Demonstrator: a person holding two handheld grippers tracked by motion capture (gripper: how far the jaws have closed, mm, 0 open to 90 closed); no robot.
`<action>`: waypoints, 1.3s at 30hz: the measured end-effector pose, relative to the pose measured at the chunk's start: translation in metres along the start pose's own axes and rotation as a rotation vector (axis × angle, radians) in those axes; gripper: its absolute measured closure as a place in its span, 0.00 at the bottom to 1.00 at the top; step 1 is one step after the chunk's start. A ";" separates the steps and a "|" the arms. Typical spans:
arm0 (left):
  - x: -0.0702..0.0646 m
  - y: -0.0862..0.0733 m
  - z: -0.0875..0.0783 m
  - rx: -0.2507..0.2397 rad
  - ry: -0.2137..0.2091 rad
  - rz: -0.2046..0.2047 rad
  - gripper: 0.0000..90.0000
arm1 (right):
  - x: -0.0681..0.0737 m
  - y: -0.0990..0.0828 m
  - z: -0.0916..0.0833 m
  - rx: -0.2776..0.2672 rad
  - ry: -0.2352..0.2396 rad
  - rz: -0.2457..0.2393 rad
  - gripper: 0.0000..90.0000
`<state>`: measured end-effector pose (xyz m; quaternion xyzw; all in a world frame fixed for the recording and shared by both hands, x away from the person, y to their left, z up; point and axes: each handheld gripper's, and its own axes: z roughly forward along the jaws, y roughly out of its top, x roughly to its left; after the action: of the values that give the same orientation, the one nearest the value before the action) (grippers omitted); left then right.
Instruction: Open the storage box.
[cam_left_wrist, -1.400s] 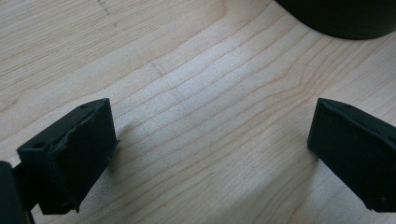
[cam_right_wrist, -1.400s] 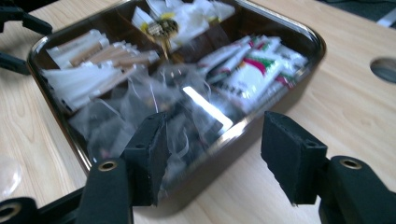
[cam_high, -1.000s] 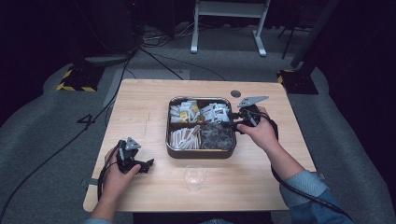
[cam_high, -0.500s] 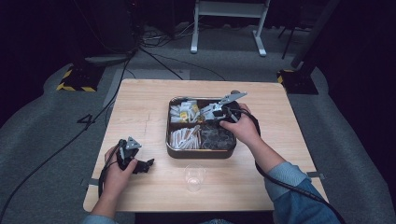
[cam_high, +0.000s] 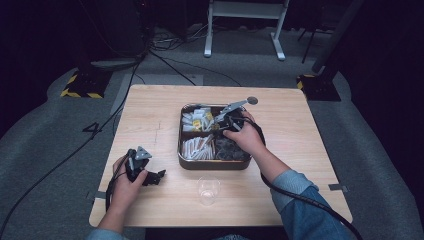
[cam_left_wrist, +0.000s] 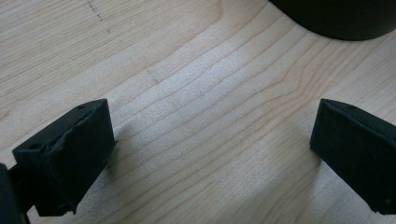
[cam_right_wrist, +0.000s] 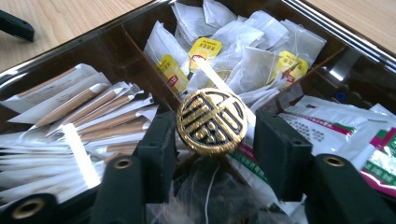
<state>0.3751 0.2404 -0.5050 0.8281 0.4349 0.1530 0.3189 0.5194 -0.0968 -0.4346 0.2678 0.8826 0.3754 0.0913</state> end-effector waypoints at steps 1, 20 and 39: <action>0.000 0.000 0.000 0.000 0.000 0.001 0.00 | 0.002 0.001 0.002 -0.002 -0.007 -0.007 0.62; 0.000 0.000 0.000 0.000 0.000 0.000 0.00 | 0.004 -0.008 0.003 -0.064 -0.011 -0.035 0.65; 0.000 0.000 0.000 0.001 -0.001 0.000 0.00 | 0.009 -0.006 0.000 -0.087 -0.054 -0.009 0.65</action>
<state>0.3751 0.2403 -0.5049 0.8283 0.4349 0.1526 0.3187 0.5094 -0.0959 -0.4387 0.2697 0.8638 0.4058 0.1285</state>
